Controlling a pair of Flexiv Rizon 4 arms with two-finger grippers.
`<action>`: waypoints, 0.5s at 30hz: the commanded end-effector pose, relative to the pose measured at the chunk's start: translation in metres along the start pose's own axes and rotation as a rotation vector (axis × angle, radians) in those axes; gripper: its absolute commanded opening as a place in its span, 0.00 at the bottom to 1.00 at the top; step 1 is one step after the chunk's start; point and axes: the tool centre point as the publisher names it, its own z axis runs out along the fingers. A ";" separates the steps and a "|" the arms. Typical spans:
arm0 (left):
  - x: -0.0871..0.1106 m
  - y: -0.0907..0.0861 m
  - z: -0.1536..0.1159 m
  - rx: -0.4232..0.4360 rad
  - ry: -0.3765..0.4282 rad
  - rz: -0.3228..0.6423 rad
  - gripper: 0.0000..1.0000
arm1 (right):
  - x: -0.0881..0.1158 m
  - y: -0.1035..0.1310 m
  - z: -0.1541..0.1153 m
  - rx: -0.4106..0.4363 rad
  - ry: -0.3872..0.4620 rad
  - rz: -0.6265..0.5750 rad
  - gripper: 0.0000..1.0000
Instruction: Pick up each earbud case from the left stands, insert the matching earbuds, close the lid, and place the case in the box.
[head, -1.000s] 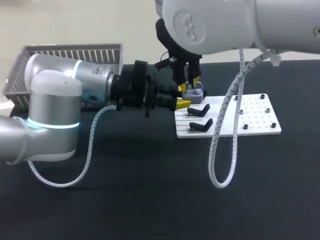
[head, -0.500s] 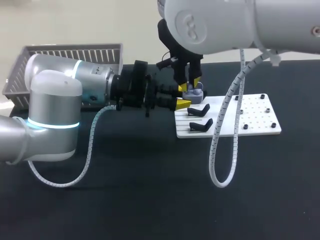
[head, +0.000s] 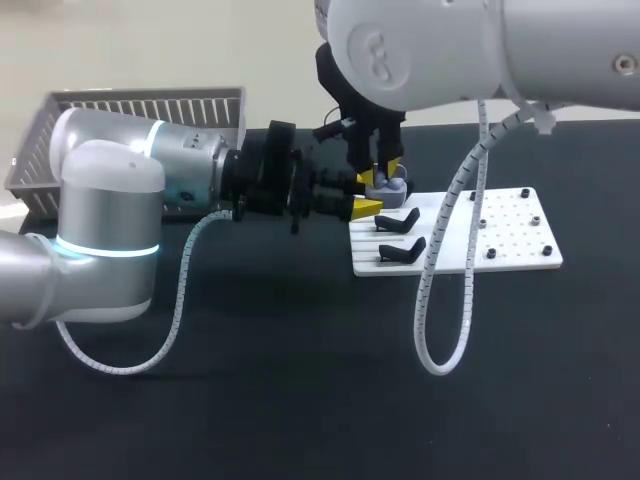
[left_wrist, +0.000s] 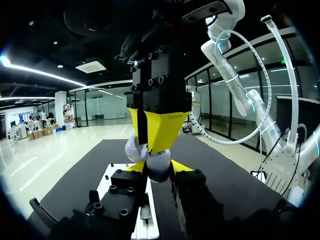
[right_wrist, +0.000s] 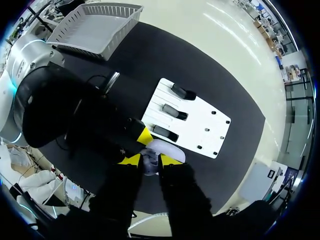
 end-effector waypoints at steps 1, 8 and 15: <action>0.000 -0.001 0.000 -0.002 -0.002 0.002 0.00 | 0.002 -0.001 -0.004 -0.002 -0.001 -0.003 1.00; 0.000 -0.001 0.000 -0.002 -0.002 0.002 0.00 | 0.009 -0.005 -0.025 0.010 -0.049 0.033 1.00; 0.000 -0.001 0.000 -0.002 -0.002 0.002 0.00 | -0.004 -0.041 -0.031 0.020 -0.137 0.351 1.00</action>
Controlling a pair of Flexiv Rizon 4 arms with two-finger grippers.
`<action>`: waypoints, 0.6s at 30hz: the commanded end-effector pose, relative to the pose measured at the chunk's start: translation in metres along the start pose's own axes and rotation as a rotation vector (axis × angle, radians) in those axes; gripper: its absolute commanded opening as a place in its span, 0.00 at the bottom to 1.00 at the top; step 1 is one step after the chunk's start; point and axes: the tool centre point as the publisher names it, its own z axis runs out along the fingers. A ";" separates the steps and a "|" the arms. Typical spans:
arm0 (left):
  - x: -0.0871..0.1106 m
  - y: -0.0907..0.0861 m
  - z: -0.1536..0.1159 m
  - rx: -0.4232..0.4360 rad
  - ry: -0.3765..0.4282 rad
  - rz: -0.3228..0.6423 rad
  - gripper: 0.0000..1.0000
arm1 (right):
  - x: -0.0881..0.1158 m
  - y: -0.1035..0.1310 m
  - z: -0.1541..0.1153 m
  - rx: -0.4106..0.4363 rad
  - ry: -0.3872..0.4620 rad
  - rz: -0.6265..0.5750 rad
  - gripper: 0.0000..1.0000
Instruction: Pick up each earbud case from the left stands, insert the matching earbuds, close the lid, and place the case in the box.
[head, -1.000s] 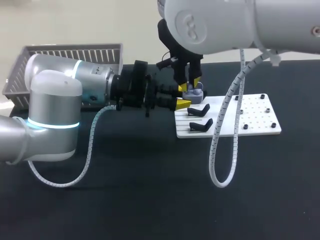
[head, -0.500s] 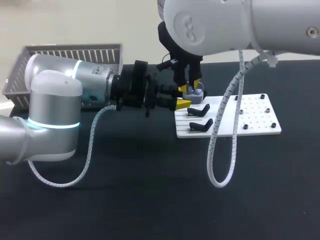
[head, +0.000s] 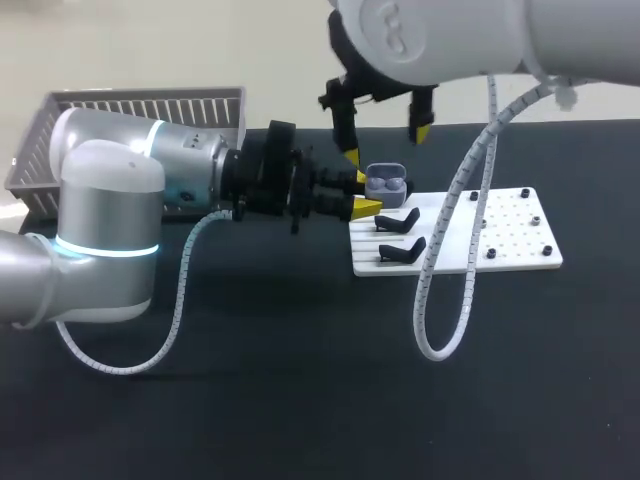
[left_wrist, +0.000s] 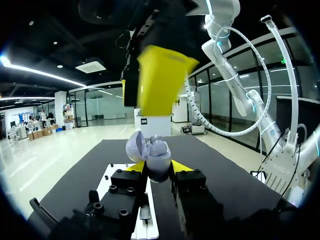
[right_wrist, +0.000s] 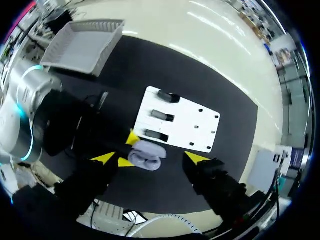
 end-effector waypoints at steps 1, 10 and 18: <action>0.001 -0.001 0.000 -0.003 -0.002 0.002 0.00 | -0.001 -0.021 0.004 -0.004 -0.074 0.193 1.00; 0.001 -0.001 0.000 -0.003 -0.002 0.002 0.00 | -0.019 -0.049 0.032 0.012 -0.065 0.371 1.00; 0.001 -0.001 0.000 -0.003 -0.002 0.002 0.00 | -0.019 -0.053 0.055 0.003 -0.008 0.376 1.00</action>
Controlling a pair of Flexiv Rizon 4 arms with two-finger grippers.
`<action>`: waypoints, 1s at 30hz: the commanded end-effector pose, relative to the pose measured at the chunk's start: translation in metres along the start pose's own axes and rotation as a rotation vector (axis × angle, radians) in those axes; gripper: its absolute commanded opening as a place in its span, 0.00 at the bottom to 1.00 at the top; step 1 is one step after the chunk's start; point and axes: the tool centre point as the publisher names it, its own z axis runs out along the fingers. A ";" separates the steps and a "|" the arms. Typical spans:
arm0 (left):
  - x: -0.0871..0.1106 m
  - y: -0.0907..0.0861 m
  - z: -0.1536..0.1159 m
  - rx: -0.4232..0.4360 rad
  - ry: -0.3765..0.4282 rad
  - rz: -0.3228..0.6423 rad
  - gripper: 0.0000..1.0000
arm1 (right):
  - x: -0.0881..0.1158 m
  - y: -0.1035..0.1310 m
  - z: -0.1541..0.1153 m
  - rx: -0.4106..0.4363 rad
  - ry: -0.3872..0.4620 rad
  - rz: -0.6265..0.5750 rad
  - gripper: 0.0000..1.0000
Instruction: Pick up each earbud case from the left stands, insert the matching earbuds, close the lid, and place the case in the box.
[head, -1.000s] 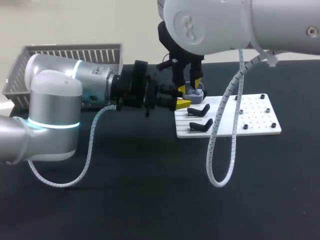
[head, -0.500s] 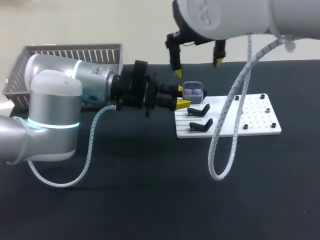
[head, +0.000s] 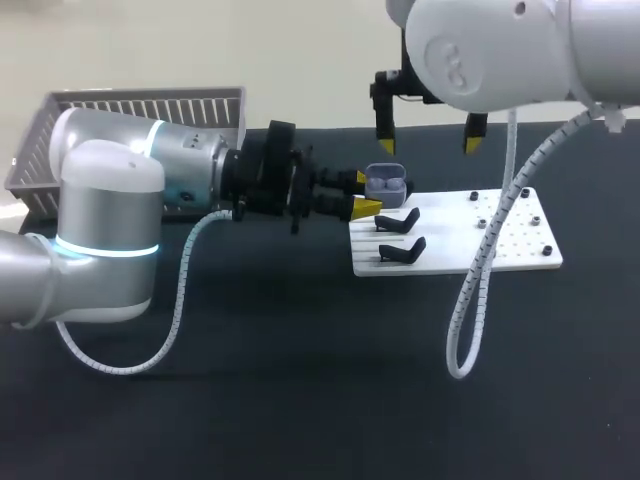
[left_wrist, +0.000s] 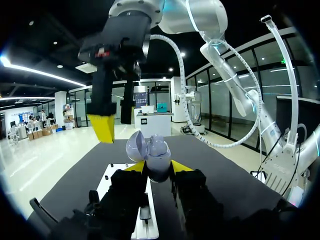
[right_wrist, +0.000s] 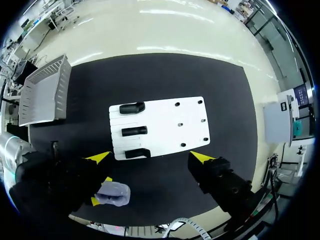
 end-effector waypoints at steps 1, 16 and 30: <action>0.001 -0.001 0.000 -0.003 -0.002 0.002 0.00 | -0.001 0.000 0.009 -0.002 0.023 -0.005 1.00; 0.001 -0.001 0.000 -0.003 -0.002 0.002 0.00 | 0.036 0.001 0.002 -0.026 0.072 -0.072 1.00; 0.001 -0.001 0.000 -0.003 -0.002 0.002 0.00 | 0.044 -0.017 -0.032 -0.022 -0.120 -0.039 1.00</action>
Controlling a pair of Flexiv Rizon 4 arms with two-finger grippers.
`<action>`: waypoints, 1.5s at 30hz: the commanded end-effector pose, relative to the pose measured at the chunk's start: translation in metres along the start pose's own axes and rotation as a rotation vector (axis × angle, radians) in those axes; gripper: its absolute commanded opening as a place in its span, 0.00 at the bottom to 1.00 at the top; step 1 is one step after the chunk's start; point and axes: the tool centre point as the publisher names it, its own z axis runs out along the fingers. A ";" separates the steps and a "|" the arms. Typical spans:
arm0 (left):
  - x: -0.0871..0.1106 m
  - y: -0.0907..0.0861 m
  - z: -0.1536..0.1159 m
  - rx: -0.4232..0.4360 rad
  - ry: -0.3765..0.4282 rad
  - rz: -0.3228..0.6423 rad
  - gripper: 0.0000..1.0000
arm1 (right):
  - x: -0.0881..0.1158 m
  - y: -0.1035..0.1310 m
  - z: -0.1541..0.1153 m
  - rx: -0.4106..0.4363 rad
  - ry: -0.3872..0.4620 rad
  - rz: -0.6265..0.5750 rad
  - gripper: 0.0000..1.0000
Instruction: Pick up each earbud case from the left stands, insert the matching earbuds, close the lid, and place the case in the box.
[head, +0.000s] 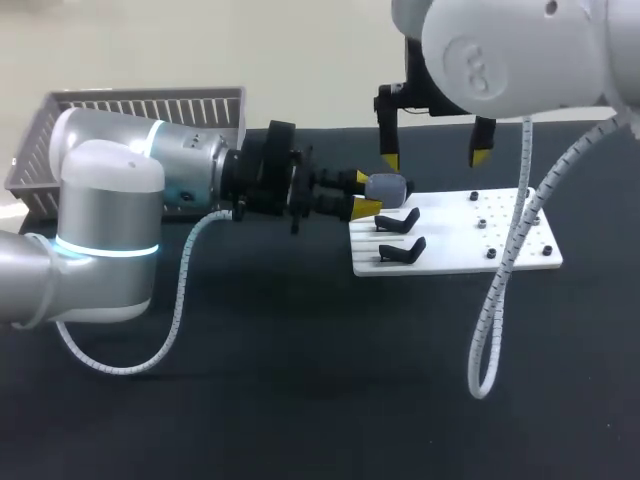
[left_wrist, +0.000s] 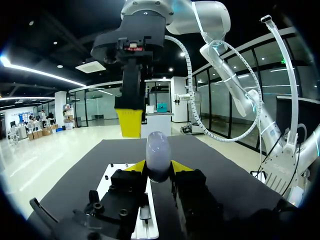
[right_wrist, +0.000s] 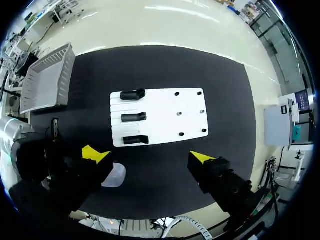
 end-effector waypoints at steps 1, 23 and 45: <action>0.001 -0.001 0.000 -0.003 -0.002 0.002 0.00 | 0.020 -0.014 -0.020 -0.020 -0.153 -0.020 1.00; -0.017 -0.011 -0.038 -0.195 -0.003 -0.031 0.00 | 0.065 -0.012 -0.082 -0.313 -0.460 -0.332 1.00; -0.020 0.088 -0.242 -0.789 0.224 0.064 0.00 | 0.065 -0.012 -0.082 -0.313 -0.460 -0.332 1.00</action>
